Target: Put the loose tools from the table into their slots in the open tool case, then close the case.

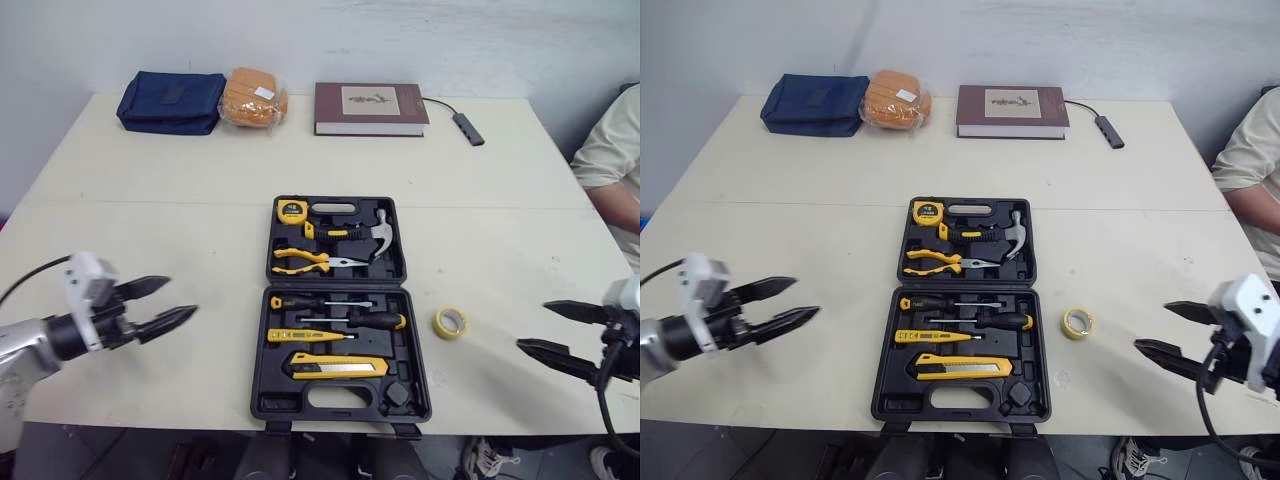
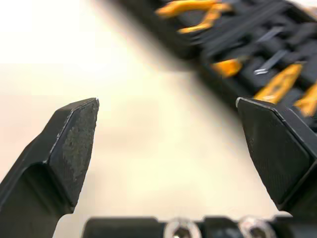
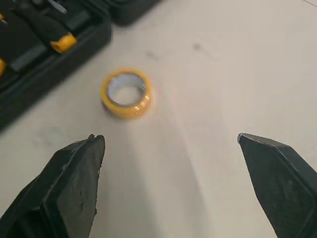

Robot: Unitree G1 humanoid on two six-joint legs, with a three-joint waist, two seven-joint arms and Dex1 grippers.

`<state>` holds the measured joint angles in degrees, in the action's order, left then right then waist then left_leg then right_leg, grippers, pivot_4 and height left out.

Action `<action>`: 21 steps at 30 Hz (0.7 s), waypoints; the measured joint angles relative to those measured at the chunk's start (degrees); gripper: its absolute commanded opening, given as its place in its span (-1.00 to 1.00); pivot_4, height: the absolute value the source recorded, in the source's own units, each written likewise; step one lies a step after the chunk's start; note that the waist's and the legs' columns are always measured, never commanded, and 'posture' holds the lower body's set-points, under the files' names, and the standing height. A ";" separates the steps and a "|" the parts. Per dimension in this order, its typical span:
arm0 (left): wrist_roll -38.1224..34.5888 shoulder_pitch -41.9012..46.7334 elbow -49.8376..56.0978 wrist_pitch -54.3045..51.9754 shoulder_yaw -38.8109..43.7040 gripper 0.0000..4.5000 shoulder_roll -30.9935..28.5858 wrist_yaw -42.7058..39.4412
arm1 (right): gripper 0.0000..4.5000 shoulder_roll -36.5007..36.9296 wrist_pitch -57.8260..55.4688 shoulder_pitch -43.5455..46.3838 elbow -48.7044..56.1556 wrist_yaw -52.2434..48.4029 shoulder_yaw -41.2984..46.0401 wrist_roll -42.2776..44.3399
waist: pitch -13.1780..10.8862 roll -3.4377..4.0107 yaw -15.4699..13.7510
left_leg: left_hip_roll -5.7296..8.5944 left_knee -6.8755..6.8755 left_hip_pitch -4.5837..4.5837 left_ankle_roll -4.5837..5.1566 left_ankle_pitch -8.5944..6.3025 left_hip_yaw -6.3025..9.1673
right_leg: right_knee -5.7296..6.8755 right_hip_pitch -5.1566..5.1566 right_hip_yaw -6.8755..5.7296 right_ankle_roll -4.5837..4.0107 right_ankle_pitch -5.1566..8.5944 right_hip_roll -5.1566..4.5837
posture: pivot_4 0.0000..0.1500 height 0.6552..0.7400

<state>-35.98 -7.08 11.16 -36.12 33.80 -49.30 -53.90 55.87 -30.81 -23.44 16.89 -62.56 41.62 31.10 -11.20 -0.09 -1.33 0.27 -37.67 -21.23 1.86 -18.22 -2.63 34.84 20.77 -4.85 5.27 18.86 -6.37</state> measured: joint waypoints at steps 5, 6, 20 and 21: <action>1.49 -1.35 -8.98 3.30 4.34 0.99 -3.66 -3.37 | 1.00 -0.30 2.94 -1.98 -6.85 -0.56 4.67 -2.69 | -0.03 0.06 -0.04 | 0.02 0.30 -0.01 -0.20 -0.20 -0.02 | -0.03 0.19 0.02 -0.06 0.03 -0.05 | 1.00 1.00; 2.13 -1.23 -10.33 4.35 4.42 0.99 -3.83 -3.51 | 1.00 -0.31 3.32 -2.25 -7.44 -0.81 5.33 -2.91 | -0.03 0.06 -0.03 | 0.02 0.39 -0.02 -0.20 -0.19 -0.04 | -0.02 0.26 0.03 -0.08 0.04 -0.05 | 1.00 1.00; -2.63 9.84 7.23 0.21 -8.81 0.99 -3.49 -4.14 | 1.00 8.38 -2.57 5.02 6.40 -5.57 0.92 1.72 | -0.04 0.08 0.16 | 0.02 0.54 -0.07 -0.21 0.28 -0.23 | 0.28 0.54 0.19 -0.10 0.05 -0.04 | 1.00 1.00; -2.92 12.78 8.69 -0.09 -11.89 0.99 -2.85 -4.13 | 1.00 10.20 -2.08 7.86 6.93 -6.35 -1.73 1.89 | -0.04 0.07 0.12 | 0.02 0.55 -0.05 -0.22 0.29 -0.23 | 0.27 0.53 0.19 -0.11 0.06 -0.04 | 1.00 1.00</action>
<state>-38.90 5.70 19.86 -36.20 21.91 -52.14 -58.03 66.07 -32.90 -15.58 23.82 -68.91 39.89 32.99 -11.24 -0.02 -1.21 0.29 -37.11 -21.28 1.64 -17.94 -2.86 35.11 21.30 -4.66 5.17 18.92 -6.41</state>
